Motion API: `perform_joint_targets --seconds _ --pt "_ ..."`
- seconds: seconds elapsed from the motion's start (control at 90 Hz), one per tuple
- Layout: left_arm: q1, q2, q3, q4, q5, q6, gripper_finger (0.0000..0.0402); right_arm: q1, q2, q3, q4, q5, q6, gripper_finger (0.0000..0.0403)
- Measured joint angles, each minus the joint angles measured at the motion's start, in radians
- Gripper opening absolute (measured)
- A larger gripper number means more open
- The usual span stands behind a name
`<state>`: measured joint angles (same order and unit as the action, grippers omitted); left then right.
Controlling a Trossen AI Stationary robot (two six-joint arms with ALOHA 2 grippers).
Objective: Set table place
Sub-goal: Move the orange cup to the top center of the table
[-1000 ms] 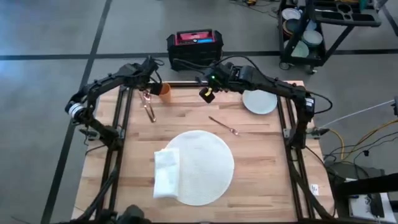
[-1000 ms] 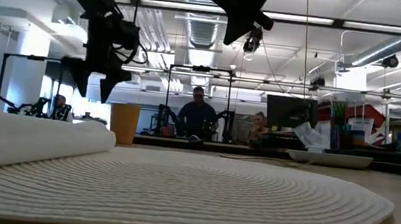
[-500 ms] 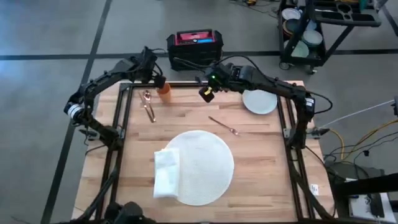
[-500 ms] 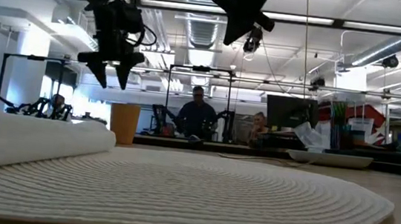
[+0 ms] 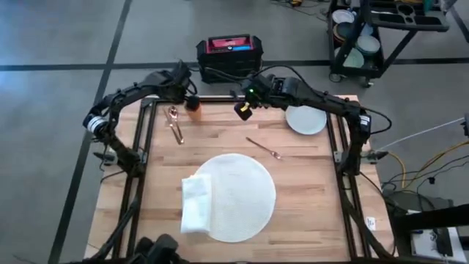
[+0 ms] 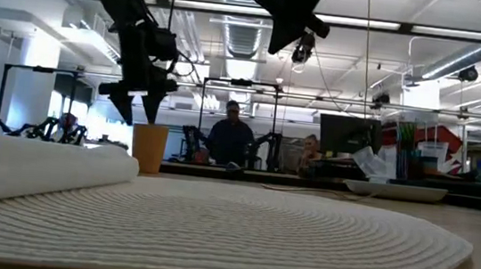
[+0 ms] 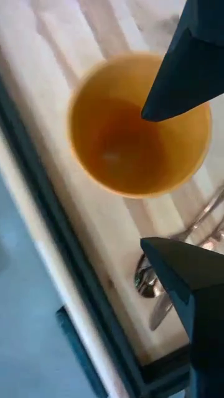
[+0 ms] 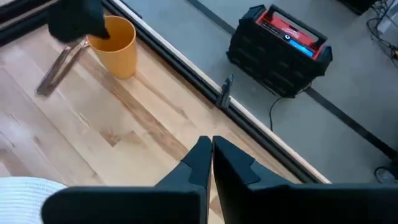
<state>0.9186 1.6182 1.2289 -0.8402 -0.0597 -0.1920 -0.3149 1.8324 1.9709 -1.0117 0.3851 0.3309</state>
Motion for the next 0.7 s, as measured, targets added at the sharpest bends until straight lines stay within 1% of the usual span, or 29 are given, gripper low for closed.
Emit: perform_joint_targets --seconds 0.178,0.244,0.289,0.322,0.378,0.444,0.478,0.5,0.611,0.7 --pt "-0.005 0.051 0.001 0.045 0.002 -0.003 0.0306 -0.003 0.000 0.000 0.000 0.000 0.010 0.0000" --pt "-0.012 0.051 0.004 0.056 0.001 0.004 0.0290 -0.004 0.000 0.000 0.000 0.000 0.010 0.0000" --pt "-0.019 0.051 0.006 0.068 0.000 0.008 0.0262 -0.004 0.000 0.000 0.000 0.000 0.010 0.0000" --pt "-0.025 0.050 0.009 0.073 0.001 0.008 0.0232 -0.005 0.000 0.000 0.000 0.001 0.010 0.0000" --pt "-0.033 0.048 0.017 0.081 0.003 0.011 0.0163 -0.006 -0.002 0.000 -0.002 0.005 0.010 0.0000" --pt "-0.042 0.045 0.024 0.096 0.025 0.029 0.0064 -0.006 -0.006 0.000 -0.007 0.007 0.010 0.0000" --pt "-0.045 0.044 0.027 0.099 0.041 0.032 0.0034 -0.007 -0.009 0.000 -0.009 0.008 0.010 0.0000" --pt "-0.046 0.044 0.028 0.100 0.049 0.034 0.0023 -0.008 -0.011 0.000 -0.013 0.008 0.010 0.0000" --pt "-0.059 0.044 0.029 0.100 0.053 0.037 0.0007 -0.012 -0.018 0.000 -0.041 0.011 0.010 0.0000" --pt "-0.070 0.045 0.027 0.109 0.074 0.037 0.0003 -0.014 -0.032 0.000 -0.068 0.033 0.010 0.0000"
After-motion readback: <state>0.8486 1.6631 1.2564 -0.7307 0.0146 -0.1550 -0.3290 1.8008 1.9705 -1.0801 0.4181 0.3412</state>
